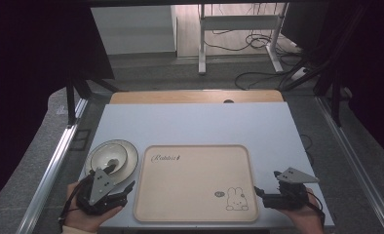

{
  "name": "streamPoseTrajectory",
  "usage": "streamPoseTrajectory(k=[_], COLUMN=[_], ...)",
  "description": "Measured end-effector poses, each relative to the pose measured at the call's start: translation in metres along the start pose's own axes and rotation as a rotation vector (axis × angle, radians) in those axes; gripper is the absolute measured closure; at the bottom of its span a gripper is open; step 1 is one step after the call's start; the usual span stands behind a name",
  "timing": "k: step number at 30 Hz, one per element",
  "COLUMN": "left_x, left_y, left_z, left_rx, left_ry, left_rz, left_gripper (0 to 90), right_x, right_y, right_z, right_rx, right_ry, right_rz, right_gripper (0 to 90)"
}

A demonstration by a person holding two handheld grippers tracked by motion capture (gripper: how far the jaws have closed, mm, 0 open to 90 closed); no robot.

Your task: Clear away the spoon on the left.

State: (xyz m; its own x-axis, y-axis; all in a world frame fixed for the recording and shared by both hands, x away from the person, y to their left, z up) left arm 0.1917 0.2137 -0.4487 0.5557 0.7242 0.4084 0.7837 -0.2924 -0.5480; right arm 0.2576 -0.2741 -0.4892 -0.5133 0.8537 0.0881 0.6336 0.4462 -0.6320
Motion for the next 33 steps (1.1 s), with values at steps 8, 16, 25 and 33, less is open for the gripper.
streamPoseTrajectory(k=[8,16,25,33], left_x=[0.006,0.014,0.015,0.015], left_y=[-0.005,-0.011,-0.014,-0.017], left_z=[0.005,0.017,0.032,0.044], left_rx=[0.008,0.031,0.065,0.086], left_ry=[-0.012,-0.037,-0.045,-0.047], left_rz=[-0.034,-0.075,-0.103,-0.118], left_gripper=[26.9,27.0,26.4,26.1], right_x=[0.000,-0.001,-0.001,-0.001], right_y=[0.001,0.002,0.002,0.003], right_z=[0.001,0.001,0.001,0.002], right_rx=[0.011,0.015,0.023,0.026], right_ry=[0.000,0.001,-0.004,-0.003], right_rz=[0.000,0.000,0.001,0.003], right_gripper=[12.5,12.6,12.9,13.1])
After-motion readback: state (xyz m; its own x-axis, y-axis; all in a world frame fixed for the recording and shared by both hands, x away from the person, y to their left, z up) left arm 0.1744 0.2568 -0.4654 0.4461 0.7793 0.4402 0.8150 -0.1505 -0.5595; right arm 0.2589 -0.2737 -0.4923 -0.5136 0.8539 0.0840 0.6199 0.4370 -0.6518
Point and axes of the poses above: each handheld gripper's, and its own axes: y roughly forward along the jaws, z roughly out of its underside, x roughly to its left, the point moved 2 cm from there along y, roughly forward along the jaws, and after that the axes turned 10 degrees about y, right-handed, at the moved point
